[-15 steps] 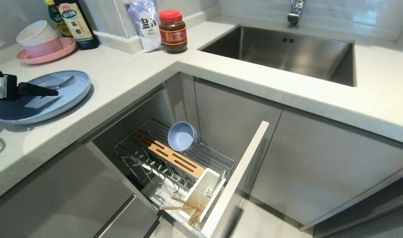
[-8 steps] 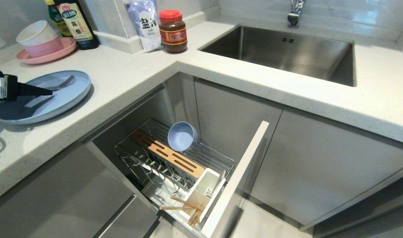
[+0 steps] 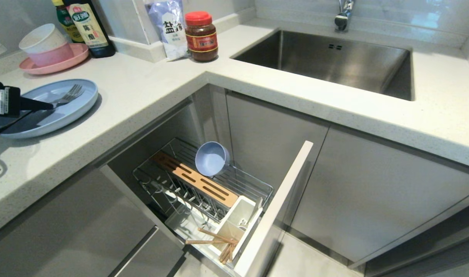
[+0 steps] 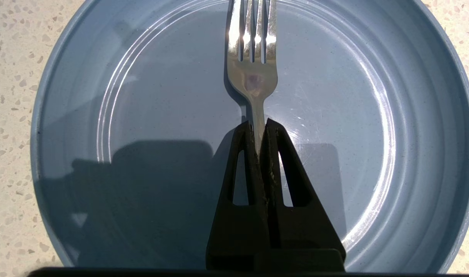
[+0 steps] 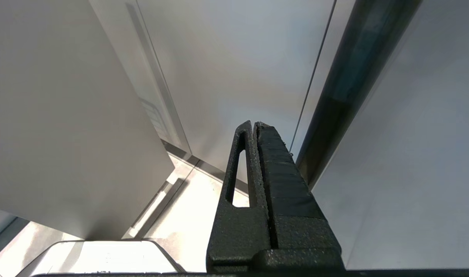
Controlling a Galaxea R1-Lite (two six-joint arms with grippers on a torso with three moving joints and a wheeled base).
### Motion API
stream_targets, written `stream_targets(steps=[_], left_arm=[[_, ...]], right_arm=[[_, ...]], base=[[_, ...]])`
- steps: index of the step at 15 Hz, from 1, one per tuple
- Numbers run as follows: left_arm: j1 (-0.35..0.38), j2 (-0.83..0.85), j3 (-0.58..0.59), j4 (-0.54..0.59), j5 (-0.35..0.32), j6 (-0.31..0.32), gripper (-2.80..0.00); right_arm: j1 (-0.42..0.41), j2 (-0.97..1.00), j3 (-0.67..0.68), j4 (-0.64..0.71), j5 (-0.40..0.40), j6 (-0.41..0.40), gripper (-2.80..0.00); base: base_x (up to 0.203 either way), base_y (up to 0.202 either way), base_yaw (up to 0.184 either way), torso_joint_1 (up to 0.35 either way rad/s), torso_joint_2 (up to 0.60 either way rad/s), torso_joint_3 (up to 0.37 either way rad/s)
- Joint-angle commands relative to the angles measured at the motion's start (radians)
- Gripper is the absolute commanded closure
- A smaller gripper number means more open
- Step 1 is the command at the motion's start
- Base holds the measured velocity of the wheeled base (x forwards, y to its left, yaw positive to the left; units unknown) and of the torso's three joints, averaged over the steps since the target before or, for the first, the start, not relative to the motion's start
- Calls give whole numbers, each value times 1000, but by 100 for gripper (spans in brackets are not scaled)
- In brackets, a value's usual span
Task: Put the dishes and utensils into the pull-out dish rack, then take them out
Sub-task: Pick up the fork and place it in the cupboard
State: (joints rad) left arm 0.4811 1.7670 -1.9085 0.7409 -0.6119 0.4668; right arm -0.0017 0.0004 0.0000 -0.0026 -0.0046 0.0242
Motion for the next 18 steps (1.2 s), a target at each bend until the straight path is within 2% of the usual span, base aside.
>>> stream_targets(steps=[1,6,8,11,14,15,18], left_arm=[[-1,0,0,5,-3,3,0],[-2,-46,-2,8,-13,-19,0],[-3,-97,-6,9,-14,-114,0],[-36,-198,-7,16,-16,-296,0],[-158,-282,-7,71,-17,-451,0],[-211,-307,-7,113,-20,-475,0],[-376,-343,-8,226,-27,-486,0]], right_arm=[[0,-4,2,0,0,0,0],[0,-5,2,0,0,0,0],[0,-5,2,0,0,0,0],[0,-5,2,0,0,0,0],[0,-5,2,0,0,0,0],[0,-5,2,0,0,0,0],[0,-5,2,0,0,0,0]], base=[[0,0,0,0,0,0],[0,0,0,0,0,0],[0,0,0,0,0,0],[0,0,0,0,0,0],[0,0,0,0,0,0],[0,0,0,0,0,0],[0,0,0,0,0,0]])
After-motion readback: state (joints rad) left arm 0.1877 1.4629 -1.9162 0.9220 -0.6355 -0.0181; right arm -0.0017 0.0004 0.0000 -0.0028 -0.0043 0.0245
